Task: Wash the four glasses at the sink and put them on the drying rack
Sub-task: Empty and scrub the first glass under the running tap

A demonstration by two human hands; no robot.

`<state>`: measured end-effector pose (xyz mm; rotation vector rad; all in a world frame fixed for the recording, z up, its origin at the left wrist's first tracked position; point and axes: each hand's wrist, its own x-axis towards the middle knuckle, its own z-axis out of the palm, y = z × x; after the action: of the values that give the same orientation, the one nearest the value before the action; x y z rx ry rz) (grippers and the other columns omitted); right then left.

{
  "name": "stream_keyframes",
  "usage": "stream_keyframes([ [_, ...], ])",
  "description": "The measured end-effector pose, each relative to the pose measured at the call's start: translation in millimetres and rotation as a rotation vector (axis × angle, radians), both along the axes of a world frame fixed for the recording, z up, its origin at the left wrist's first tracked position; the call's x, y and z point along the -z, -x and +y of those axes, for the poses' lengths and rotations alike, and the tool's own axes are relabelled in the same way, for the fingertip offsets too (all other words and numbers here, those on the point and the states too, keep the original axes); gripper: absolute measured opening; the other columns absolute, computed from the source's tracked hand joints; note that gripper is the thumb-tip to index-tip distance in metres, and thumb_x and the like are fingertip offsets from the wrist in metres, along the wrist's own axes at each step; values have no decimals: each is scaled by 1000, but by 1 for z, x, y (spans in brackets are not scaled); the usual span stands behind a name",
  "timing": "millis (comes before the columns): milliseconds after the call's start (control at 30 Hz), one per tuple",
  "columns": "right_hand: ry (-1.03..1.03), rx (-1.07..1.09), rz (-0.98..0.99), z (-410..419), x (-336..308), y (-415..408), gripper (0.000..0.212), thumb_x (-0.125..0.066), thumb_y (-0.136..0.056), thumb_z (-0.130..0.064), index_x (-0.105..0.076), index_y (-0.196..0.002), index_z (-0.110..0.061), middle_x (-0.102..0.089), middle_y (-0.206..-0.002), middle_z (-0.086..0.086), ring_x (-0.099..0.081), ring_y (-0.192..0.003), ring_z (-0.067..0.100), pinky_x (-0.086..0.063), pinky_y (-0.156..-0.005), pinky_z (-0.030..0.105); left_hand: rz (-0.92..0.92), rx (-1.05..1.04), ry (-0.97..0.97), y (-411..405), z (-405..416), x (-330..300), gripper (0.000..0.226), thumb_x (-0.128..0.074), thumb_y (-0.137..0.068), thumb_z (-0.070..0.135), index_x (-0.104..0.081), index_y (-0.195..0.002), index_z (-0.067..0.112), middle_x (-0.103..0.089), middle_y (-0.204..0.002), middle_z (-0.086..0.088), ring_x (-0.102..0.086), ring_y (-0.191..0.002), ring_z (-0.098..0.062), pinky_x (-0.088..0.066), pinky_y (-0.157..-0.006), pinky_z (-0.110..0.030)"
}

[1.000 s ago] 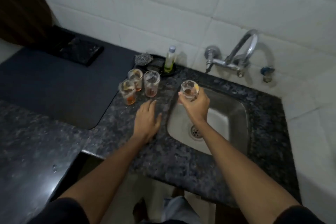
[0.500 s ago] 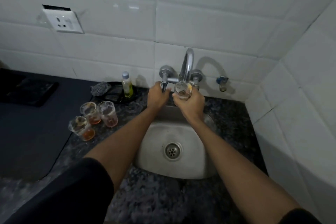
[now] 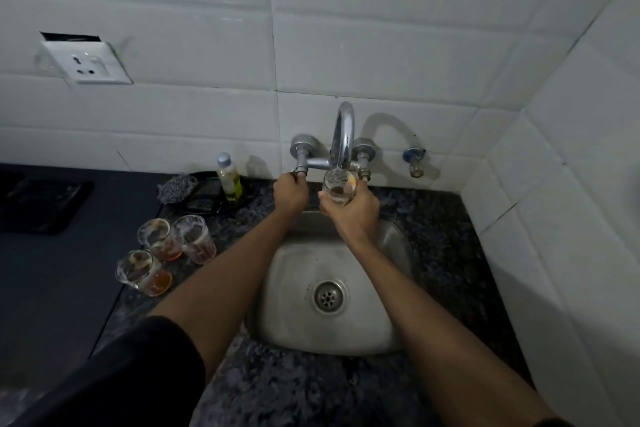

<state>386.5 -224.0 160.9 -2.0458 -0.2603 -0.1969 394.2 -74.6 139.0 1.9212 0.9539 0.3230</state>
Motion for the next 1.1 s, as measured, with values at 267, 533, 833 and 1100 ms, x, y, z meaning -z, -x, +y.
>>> stream_keyframes([
  [267, -1, -18, 25, 2, 5, 4, 55, -91, -71, -39, -71, -119, -20, -75, -99, -7, -70, -90, 9, -59, -80, 29, -41, -3, 0, -1, 1, 8, 36, -51, -104, 28, -71, -101, -1, -74, -99, -17, -70, -92, -33, -59, -83, -46],
  [533, -1, -16, 52, -2, 10, 7, 52, -91, -70, -42, -70, -111, -19, -74, -97, -6, -69, -89, 11, -58, -78, 27, -34, -16, 65, -4, 3, 14, 32, -51, -104, 28, -69, -99, 2, -73, -98, -16, -70, -88, -31, -60, -79, -45],
  [833, 96, -176, -2, -17, 13, 12, 49, -90, -69, -39, -69, -108, -17, -72, -96, -3, -69, -88, 14, -60, -77, 38, -99, 274, 1353, 22, -37, 2, 38, -48, -102, 37, -72, -98, 8, -71, -104, -11, -70, -93, -24, -55, -89, -38],
  [1100, 561, -639, -730, -51, -9, -9, 30, -76, -92, -10, -70, -121, 0, -70, -116, 16, -62, -112, 29, -54, -98, 45, -330, 121, 1527, 19, -48, -9, 46, -33, -106, 27, -67, -85, 3, -68, -75, -10, -68, -64, -20, -58, -54, -27],
])
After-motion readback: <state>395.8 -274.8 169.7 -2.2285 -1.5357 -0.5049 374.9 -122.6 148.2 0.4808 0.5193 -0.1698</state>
